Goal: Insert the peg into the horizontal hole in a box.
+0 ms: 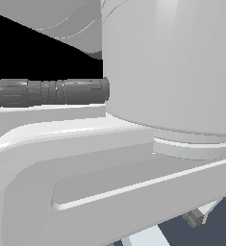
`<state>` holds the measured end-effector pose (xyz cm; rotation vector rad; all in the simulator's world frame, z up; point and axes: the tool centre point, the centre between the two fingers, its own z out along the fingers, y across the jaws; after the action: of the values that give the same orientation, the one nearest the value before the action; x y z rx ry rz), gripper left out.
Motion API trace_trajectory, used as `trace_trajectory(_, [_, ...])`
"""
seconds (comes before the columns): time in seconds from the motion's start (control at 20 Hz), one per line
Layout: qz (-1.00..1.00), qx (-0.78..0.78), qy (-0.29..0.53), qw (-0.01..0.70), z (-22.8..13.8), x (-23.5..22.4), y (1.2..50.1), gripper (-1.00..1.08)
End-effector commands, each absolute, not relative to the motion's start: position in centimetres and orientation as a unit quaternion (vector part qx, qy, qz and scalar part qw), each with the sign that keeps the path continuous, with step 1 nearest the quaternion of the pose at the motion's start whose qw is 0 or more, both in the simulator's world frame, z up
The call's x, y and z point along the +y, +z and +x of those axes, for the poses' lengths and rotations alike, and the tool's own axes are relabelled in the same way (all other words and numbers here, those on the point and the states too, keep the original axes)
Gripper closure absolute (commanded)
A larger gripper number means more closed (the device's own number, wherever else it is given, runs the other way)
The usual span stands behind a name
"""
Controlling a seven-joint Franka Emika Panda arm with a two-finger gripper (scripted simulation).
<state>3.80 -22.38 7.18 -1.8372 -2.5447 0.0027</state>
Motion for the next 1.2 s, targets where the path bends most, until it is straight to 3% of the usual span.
trace_trajectory(0.0, [-0.58, -0.815, 0.0, 0.001, 4.2, -22.9, 7.0, -0.92])
trace_trajectory(0.5, [-0.578, -0.816, 0.0, 0.0, 4.4, -23.3, 6.5, -0.92])
trace_trajectory(1.15, [-0.577, -0.817, 0.0, 0.0, 4.5, -23.3, 1.8, -0.92])
